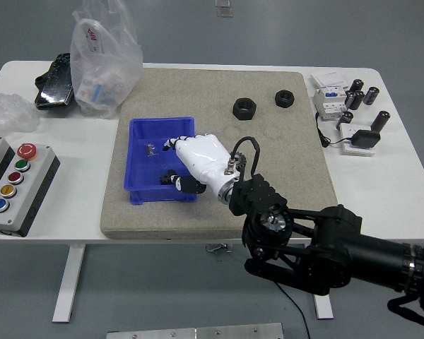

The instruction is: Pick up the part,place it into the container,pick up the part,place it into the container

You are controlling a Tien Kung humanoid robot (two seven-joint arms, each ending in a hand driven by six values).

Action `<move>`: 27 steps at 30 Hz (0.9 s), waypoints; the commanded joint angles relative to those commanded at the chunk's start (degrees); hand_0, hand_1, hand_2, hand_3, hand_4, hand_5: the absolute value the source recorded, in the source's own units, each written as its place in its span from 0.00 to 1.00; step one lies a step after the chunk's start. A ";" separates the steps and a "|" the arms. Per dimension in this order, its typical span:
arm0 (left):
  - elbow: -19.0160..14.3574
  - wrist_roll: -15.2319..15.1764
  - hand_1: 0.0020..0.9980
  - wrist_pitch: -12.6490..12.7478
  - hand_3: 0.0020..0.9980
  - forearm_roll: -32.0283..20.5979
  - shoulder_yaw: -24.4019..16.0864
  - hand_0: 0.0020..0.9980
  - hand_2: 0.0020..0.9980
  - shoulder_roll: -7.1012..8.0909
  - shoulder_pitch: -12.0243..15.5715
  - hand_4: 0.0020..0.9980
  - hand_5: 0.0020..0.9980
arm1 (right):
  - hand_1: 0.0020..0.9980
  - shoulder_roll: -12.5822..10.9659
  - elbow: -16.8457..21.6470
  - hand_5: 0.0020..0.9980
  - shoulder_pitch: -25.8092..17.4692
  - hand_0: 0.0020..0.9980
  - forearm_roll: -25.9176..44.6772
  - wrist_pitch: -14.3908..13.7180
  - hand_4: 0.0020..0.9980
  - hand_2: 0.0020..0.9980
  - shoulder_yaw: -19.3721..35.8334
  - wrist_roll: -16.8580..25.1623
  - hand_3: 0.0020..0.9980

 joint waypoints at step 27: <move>0.00 -0.13 0.53 -0.02 0.61 0.21 -0.03 0.67 0.54 -0.11 -0.08 0.72 0.33 | 0.50 -0.26 -14.55 0.40 -1.96 0.21 2.33 -0.01 0.87 0.79 7.56 -0.39 0.83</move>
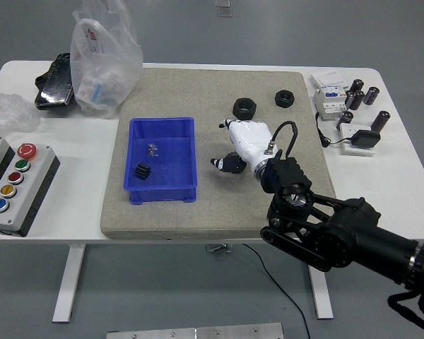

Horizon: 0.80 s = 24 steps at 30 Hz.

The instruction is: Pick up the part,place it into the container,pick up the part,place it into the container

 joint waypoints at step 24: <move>0.00 -0.17 0.53 -0.07 0.60 -0.13 0.30 0.67 0.53 -0.07 -0.04 0.72 0.33 | 0.43 0.48 -3.92 0.18 -0.75 0.18 5.35 2.88 0.22 0.49 -2.55 1.43 0.52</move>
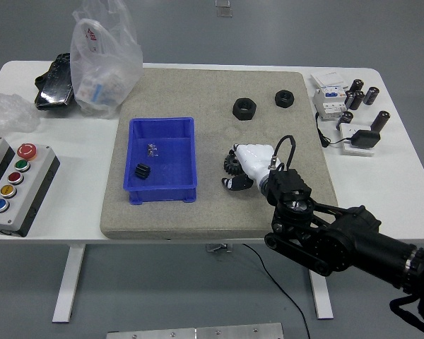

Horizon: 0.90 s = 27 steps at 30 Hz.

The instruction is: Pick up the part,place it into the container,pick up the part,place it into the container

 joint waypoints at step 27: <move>0.00 0.05 0.53 -0.01 0.60 0.38 -0.25 0.67 0.54 -0.18 -0.06 0.72 0.33 | 0.39 -1.14 14.53 0.05 0.78 0.20 -6.80 -8.50 0.15 0.35 0.50 2.62 0.37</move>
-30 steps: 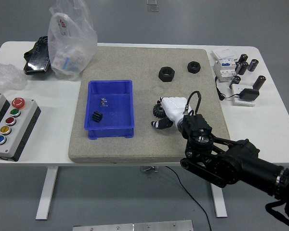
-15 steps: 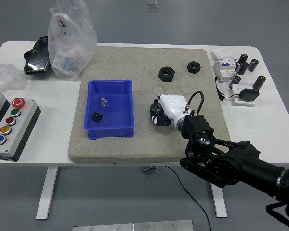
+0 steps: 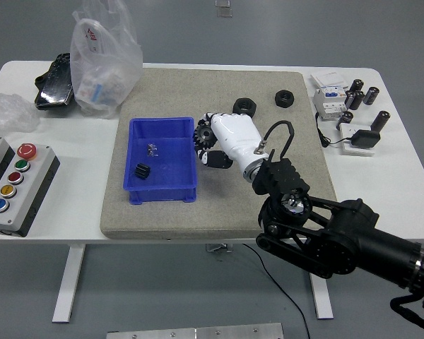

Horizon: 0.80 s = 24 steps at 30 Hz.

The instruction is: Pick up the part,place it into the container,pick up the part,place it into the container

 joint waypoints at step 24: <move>0.00 0.39 0.53 -0.13 0.60 0.35 0.49 0.67 0.53 0.11 0.07 0.72 0.33 | 0.75 1.28 0.21 0.36 0.85 0.60 0.51 0.45 0.77 0.81 -6.37 2.11 0.77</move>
